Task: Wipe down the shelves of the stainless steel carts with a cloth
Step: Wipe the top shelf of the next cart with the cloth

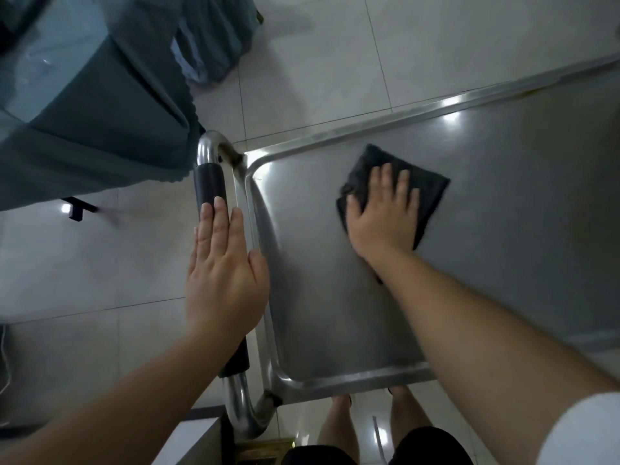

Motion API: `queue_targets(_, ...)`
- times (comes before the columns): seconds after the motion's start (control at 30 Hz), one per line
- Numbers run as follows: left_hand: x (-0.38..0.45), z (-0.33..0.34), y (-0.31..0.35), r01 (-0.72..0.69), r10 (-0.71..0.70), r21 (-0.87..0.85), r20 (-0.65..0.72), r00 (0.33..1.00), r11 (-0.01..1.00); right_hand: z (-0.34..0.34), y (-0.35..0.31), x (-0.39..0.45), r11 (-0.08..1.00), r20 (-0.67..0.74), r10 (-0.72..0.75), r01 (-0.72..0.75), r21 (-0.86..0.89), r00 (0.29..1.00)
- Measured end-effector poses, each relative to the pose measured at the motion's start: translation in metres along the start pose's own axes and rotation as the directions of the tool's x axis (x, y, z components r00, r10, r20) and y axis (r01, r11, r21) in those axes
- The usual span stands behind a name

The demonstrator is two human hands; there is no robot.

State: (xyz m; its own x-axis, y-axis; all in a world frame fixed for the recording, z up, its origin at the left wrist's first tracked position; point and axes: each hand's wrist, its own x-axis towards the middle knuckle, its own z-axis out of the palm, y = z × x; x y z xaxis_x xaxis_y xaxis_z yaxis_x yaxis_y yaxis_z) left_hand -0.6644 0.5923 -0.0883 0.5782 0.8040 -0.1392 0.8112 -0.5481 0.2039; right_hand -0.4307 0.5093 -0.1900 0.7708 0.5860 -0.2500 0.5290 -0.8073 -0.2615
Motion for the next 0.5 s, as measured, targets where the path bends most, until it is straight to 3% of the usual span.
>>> queue_targets(0.07, 0.000, 0.000, 0.001, 0.011, -0.011, 0.001, -0.005, 1.000, 1.000, 0.019, -0.049, -0.026, 0.973, 0.073, -0.228, 0.229, -0.001, 0.971)
queue_targets(0.1, -0.001, 0.000, 0.001, 0.010, -0.010, 0.001, -0.008, 1.000, 1.000, 0.029, -0.071, -0.040, 0.931, 0.133, -0.363, 0.366, 0.003, 0.922)
queue_targets(0.17, -0.002, -0.001, 0.002, -0.003, 0.003, 0.002, -0.006, 1.000, 1.000, 0.041, -0.102, -0.065, 0.782, 0.281, -0.597, 0.623, -0.004, 0.751)
queue_targets(0.23, -0.003, -0.001, 0.002, -0.008, 0.008, 0.012, -0.001, 1.000, 1.000, 0.041, -0.107, -0.070, 0.647, 0.370, -0.711, 0.763, 0.010, 0.598)
queue_targets(0.33, -0.003, -0.002, 0.001, 0.009, -0.009, 0.000, 0.005, 1.000, 1.000, 0.025, -0.070, -0.045, 0.502, 0.378, -0.799, 0.865, -0.011, 0.468)
queue_targets(0.4, -0.003, -0.004, 0.001, 0.014, -0.014, -0.009, 0.020, 1.000, 1.000, 0.008, -0.026, -0.013, 0.485, 0.360, -0.799, 0.870, -0.088, 0.482)
queue_targets(0.5, -0.003, -0.004, 0.000, 0.013, -0.013, -0.007, 0.038, 0.999, 1.000, -0.029, 0.046, 0.052, 0.685, 0.288, -0.659, 0.713, -0.152, 0.694)
